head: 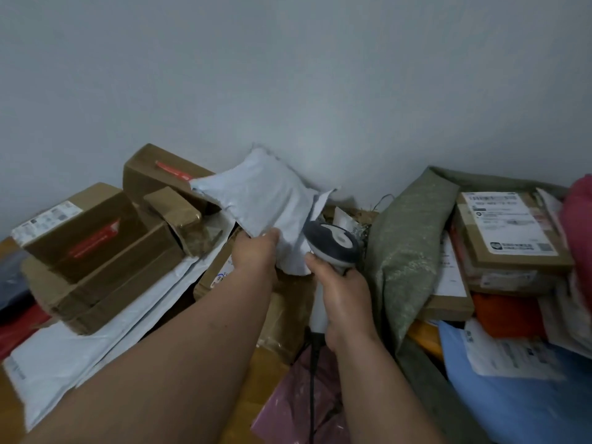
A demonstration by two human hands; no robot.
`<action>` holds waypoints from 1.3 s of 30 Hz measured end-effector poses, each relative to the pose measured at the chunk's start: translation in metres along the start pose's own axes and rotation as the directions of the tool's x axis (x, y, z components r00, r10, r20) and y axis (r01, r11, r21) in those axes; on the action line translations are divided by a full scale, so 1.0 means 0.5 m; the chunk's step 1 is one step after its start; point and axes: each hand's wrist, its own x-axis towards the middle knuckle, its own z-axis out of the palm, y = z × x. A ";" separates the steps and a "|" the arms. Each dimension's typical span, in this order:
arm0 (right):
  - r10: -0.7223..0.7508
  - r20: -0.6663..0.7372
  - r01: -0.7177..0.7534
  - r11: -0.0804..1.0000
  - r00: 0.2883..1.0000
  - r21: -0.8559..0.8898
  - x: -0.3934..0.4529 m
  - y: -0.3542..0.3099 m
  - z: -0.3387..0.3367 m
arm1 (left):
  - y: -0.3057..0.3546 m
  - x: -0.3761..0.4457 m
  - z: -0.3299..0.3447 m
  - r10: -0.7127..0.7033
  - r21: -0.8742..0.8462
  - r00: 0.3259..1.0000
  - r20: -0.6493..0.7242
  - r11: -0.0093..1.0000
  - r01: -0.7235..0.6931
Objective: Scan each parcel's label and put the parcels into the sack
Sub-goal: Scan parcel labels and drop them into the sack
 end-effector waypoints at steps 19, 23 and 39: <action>0.009 0.045 -0.025 0.925 0.999 0.378 -0.449 -0.006 0.055 | 0.020 -0.337 -0.513 0.870 0.533 0.251 0.424 -0.015 -0.846; 0.009 0.131 -0.053 0.940 0.991 0.338 -0.550 0.034 0.055 | -0.020 -0.387 -0.614 0.886 0.503 0.165 0.433 -0.085 -0.860; -0.175 0.027 0.139 0.858 0.984 0.495 -0.696 0.120 0.020 | -0.079 -0.566 -0.675 0.153 -0.007 0.964 0.217 0.988 -0.155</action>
